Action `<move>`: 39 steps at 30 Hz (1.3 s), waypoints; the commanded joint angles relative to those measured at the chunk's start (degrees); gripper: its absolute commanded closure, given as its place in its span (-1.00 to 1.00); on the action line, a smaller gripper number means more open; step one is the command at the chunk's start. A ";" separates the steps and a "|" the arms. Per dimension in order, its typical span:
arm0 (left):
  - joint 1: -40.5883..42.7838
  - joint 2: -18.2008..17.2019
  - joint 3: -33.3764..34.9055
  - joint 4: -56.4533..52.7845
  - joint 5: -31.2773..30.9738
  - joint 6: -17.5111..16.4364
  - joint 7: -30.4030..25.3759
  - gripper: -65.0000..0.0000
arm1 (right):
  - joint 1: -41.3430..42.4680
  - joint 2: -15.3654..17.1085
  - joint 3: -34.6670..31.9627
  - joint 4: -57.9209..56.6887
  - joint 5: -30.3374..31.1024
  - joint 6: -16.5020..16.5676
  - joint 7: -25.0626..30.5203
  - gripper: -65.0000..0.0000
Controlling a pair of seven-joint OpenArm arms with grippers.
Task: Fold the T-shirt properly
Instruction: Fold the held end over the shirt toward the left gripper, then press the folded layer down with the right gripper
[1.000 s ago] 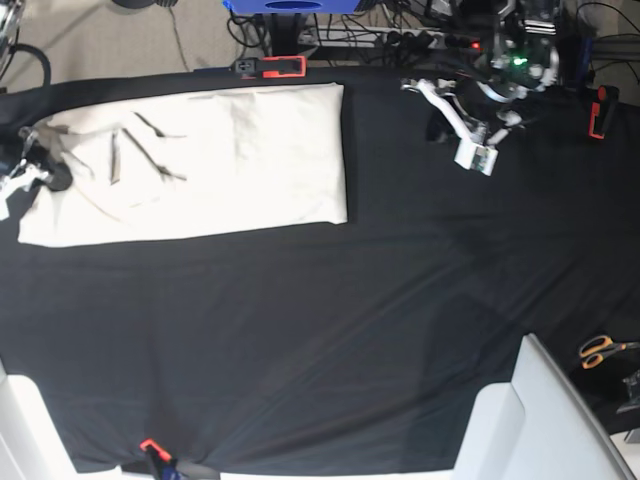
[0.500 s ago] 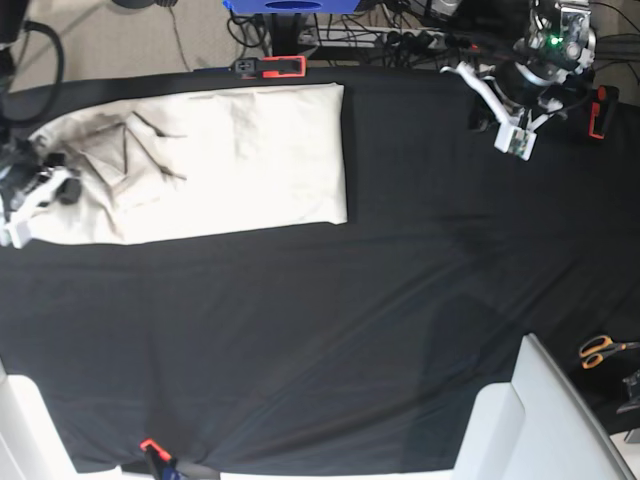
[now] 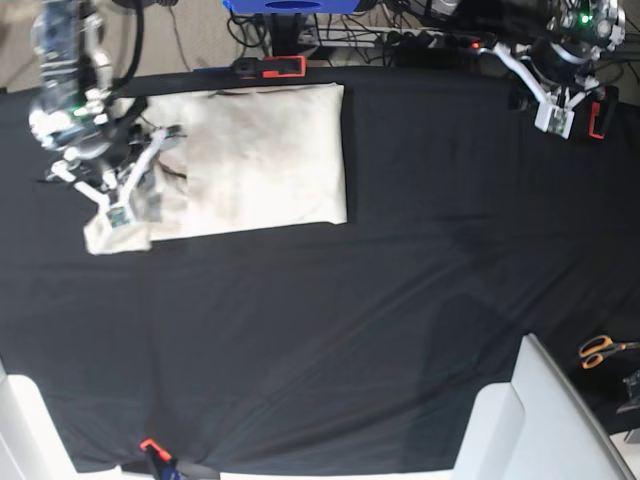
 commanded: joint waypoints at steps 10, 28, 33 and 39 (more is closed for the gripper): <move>3.26 -0.46 -1.49 1.19 -0.20 -10.34 -0.98 1.00 | -1.90 -10.23 -9.10 4.34 -16.18 -0.85 2.04 0.98; 3.96 -0.81 -6.59 0.49 0.24 -10.78 -0.89 1.00 | -3.21 -10.14 -27.29 -0.23 -16.09 -25.29 2.04 0.98; 3.87 -0.90 -7.82 -2.59 0.24 -10.78 -0.89 1.00 | -4.01 -10.23 -31.95 -0.23 -16.01 -30.65 2.04 0.98; 3.96 -0.90 -7.29 -3.56 0.41 -10.78 -0.98 1.00 | -0.93 -9.88 -33.45 -1.82 -11.17 -33.29 2.04 0.98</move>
